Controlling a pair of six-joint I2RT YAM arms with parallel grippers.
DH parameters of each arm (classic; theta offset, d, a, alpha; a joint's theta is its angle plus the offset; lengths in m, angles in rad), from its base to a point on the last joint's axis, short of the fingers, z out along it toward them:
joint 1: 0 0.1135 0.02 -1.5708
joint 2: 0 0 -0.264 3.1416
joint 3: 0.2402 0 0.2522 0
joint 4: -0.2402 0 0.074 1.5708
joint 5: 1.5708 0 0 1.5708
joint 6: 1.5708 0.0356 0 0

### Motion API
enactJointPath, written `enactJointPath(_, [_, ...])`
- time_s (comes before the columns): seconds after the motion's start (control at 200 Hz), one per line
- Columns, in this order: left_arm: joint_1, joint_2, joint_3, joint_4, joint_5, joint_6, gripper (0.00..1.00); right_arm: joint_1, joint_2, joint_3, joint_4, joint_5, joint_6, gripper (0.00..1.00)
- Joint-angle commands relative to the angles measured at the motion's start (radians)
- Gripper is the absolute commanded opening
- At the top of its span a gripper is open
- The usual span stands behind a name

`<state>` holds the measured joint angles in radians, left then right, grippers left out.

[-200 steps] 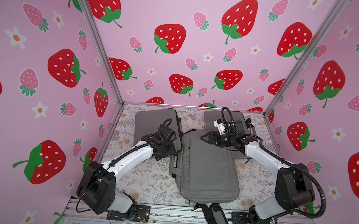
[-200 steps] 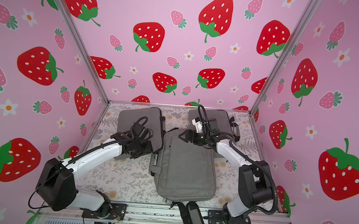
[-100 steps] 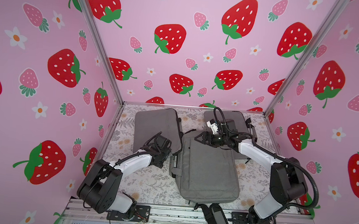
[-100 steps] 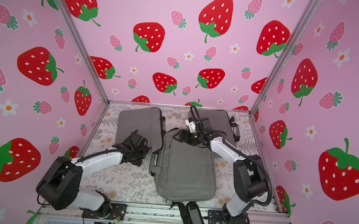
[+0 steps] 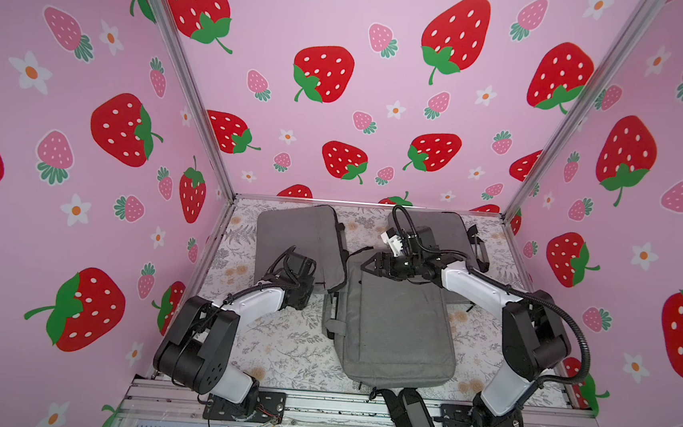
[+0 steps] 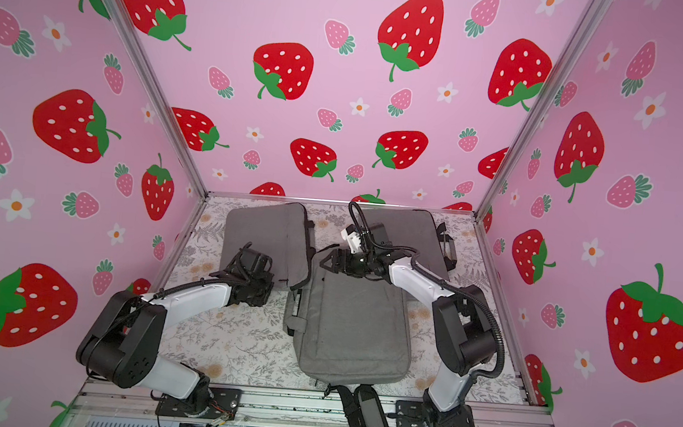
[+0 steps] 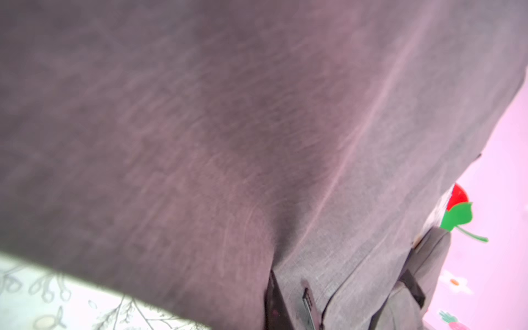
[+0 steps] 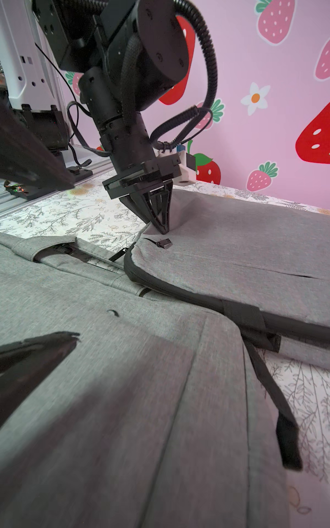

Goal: Open the zippered laptop bag and take out the laptop
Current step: Pick up the zippered laptop bag from the center of the board, then unzip the zipper on the zippered laptop bag.

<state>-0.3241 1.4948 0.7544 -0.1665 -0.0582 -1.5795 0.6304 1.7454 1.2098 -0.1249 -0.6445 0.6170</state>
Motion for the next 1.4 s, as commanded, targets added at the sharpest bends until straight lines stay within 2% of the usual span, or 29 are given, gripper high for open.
enactJointPath(0.0, [0.039,-0.016,0.099,-0.039,0.008,0.095,0.01,0.059,0.012,0.005,0.075,0.078,0.033,0.75])
enactJointPath(0.125, [0.062,-0.015,0.180,-0.097,0.054,0.177,0.00,0.150,0.016,-0.030,0.165,0.232,0.047,0.63])
enactJointPath(0.345, [0.076,-0.005,0.231,-0.107,0.131,0.216,0.00,0.289,0.053,-0.066,0.303,0.488,0.022,0.49])
enactJointPath(0.445, [0.078,-0.001,0.243,-0.113,0.147,0.230,0.00,0.344,0.100,-0.053,0.342,0.579,-0.010,0.45])
enactJointPath(0.625, [0.079,-0.005,0.237,-0.121,0.171,0.243,0.00,0.363,0.203,0.009,0.382,0.737,-0.032,0.40])
enactJointPath(0.925, [0.085,0.003,0.232,-0.115,0.190,0.254,0.00,0.395,0.254,-0.005,0.536,0.723,-0.071,0.42])
enactJointPath(1.211, [0.089,0.018,0.250,-0.122,0.220,0.270,0.00,0.417,0.262,-0.013,0.544,0.757,-0.074,0.46])
enactJointPath(1.396, [0.096,0.018,0.248,-0.127,0.230,0.279,0.00,0.435,0.221,-0.088,0.581,0.704,-0.061,0.50])
